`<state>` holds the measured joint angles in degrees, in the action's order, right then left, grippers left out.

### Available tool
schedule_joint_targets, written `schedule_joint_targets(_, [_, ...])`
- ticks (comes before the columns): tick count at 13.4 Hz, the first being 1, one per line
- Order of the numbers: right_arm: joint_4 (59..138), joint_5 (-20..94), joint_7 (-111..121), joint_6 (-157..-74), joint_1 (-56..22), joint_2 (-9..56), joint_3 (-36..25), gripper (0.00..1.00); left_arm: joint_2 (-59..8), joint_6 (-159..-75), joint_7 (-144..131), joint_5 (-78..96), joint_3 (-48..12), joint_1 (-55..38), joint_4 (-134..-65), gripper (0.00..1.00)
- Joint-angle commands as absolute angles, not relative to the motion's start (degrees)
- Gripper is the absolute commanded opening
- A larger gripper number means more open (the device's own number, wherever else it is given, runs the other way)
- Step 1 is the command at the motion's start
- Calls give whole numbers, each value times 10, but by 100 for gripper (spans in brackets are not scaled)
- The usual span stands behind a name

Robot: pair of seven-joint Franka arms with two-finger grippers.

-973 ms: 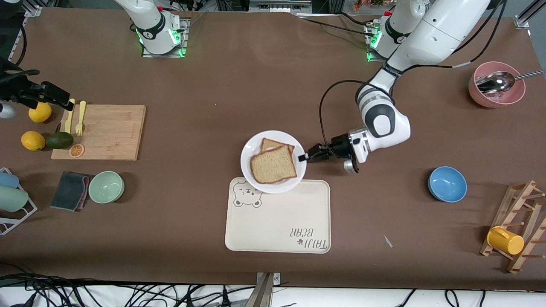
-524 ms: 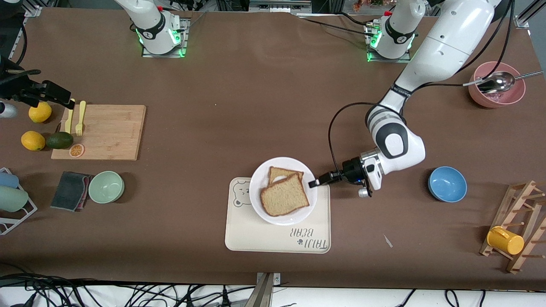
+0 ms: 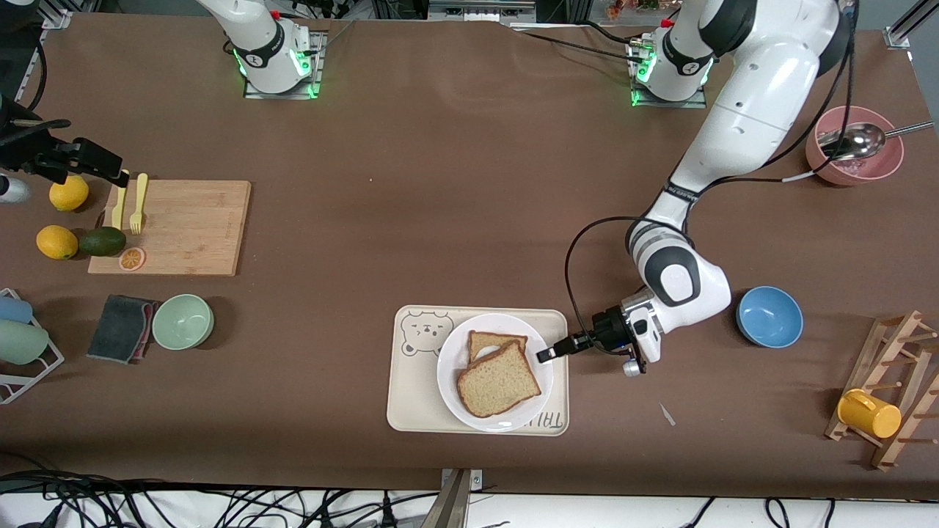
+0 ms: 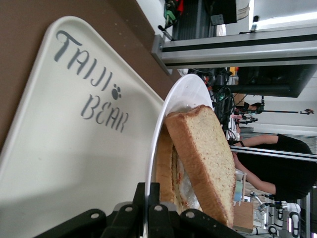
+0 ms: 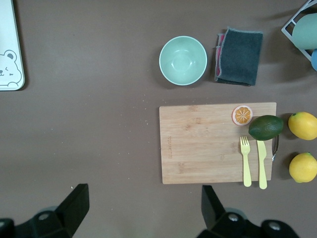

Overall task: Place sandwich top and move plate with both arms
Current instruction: 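Slide the white plate with the left gripper onto the bear tray, then open the left gripper to release the plate rim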

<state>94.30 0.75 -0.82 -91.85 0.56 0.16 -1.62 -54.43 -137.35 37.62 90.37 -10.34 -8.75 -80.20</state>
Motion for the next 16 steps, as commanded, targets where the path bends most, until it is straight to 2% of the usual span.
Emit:
schedule_joint_targets(1, [930,5,-12,-907,10,4,-11,100,-584,-1382,349,895,-83,-111,-743,0])
schedule_joint_targets(5, [930,6,-12,-906,10,4,-11,100,-592,-1390,355,895,-83,-116,-741,0])
schedule_joint_targets(7, [930,6,-12,-907,10,4,-11,100,-595,-1390,355,895,-83,-115,-741,10])
schedule_joint_targets(11, [930,6,-12,-907,10,4,-11,100,-595,-1390,355,895,-83,-116,-741,18])
schedule_joint_targets(13, [930,6,-12,-907,10,4,-11,100,-595,-1390,357,894,-83,-115,-742,18])
schedule_joint_targets(14, [930,6,-12,-906,10,4,-11,100,-595,-1390,359,891,-83,-115,-742,26])
schedule_joint_targets(15, [930,5,-12,-907,10,4,-11,100,-595,-1389,360,889,-83,-114,-742,39])
schedule_joint_targets(16, [930,6,-12,-907,10,4,-11,100,-595,-1389,360,889,-82,-114,-742,42])
